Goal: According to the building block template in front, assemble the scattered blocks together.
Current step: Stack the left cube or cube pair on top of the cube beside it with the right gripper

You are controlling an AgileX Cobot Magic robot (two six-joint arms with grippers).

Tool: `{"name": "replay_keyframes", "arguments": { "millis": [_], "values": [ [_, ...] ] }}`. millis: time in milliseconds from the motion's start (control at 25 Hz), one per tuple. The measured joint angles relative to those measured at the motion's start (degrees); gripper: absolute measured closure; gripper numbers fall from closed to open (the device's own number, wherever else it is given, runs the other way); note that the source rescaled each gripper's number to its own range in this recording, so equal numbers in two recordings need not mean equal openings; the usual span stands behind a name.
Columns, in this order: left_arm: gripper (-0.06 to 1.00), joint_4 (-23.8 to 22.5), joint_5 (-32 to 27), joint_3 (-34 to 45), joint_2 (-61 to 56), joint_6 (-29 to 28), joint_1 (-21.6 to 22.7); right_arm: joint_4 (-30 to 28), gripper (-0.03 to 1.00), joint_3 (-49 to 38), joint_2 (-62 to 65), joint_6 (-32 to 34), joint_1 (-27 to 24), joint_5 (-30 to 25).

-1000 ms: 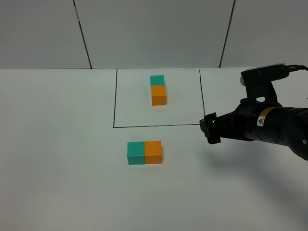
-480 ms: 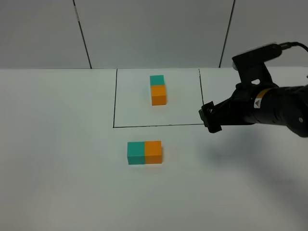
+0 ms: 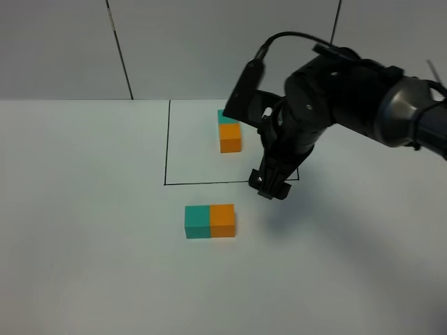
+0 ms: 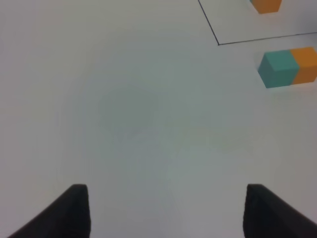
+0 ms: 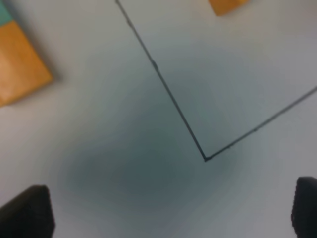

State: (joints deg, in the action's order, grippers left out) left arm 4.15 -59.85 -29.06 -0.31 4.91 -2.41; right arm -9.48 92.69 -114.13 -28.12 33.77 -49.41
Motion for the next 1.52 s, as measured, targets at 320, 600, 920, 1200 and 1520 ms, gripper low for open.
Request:
{"name": "replay_keyframes", "arguments": {
  "millis": [320, 600, 920, 1200, 1520],
  "values": [
    [0.48, 0.0, 0.0, 0.0, 0.0, 0.0, 0.0, 6.1, 0.01, 20.8, -14.3, -12.0, 5.0, -14.1],
    [0.48, 0.0, 0.0, 0.0, 0.0, 0.0, 0.0, 7.5, 0.12, 26.9, -22.4, -15.1, 5.8, -18.1],
    [0.48, 0.0, 0.0, 0.0, 0.0, 0.0, 0.0, 11.7, 0.31, 27.1, -25.3, -16.7, 5.8, -16.9],
    [0.48, 0.0, 0.0, 0.0, 0.0, 0.0, 0.0, 14.1, 0.32, 27.3, -27.1, -17.2, 5.8, -15.0],
    [0.48, 0.0, 0.0, 0.0, 0.0, 0.0, 0.0, 14.4, 0.78, 27.3, -28.5, -17.2, 5.8, -14.0]
  ]
}}
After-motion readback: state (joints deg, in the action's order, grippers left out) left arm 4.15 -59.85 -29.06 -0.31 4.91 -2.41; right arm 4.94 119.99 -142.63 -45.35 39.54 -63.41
